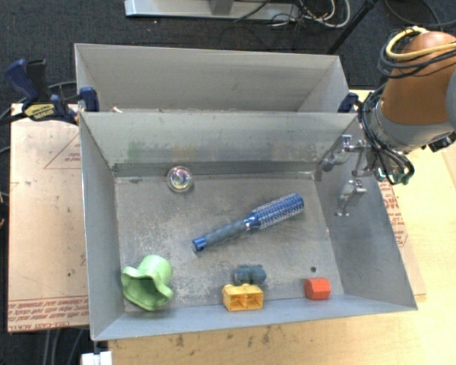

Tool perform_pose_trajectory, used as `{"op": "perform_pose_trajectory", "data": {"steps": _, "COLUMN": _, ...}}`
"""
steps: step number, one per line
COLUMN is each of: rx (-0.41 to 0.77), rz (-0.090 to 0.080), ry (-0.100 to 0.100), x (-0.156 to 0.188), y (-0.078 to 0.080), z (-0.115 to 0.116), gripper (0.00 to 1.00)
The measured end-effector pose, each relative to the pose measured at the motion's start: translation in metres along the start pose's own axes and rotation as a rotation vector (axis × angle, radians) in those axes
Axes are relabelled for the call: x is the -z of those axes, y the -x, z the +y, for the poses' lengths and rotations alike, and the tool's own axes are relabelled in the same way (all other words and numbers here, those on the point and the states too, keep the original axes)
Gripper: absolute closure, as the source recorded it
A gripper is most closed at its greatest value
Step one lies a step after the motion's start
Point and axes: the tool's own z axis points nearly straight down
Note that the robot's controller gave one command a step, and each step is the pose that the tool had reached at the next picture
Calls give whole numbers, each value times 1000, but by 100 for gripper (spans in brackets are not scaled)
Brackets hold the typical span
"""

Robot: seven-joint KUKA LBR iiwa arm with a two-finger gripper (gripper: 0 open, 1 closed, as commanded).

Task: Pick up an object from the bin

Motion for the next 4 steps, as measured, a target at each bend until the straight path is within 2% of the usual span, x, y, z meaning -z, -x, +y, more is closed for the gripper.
{"op": "perform_pose_trajectory", "data": {"steps": 1, "rx": 140, "rz": -2, "ry": 2, "x": -97, "y": 21, "z": 72, "gripper": 0}}
{"op": "perform_pose_trajectory", "data": {"steps": 2, "rx": 138, "rz": -7, "ry": -1, "x": -92, "y": 22, "z": 68, "gripper": 100}}
{"op": "perform_pose_trajectory", "data": {"steps": 3, "rx": 139, "rz": -7, "ry": -1, "x": -92, "y": 22, "z": 68, "gripper": 0}}
{"op": "perform_pose_trajectory", "data": {"steps": 4, "rx": 139, "rz": -7, "ry": -1, "x": -92, "y": 22, "z": 68, "gripper": 100}}
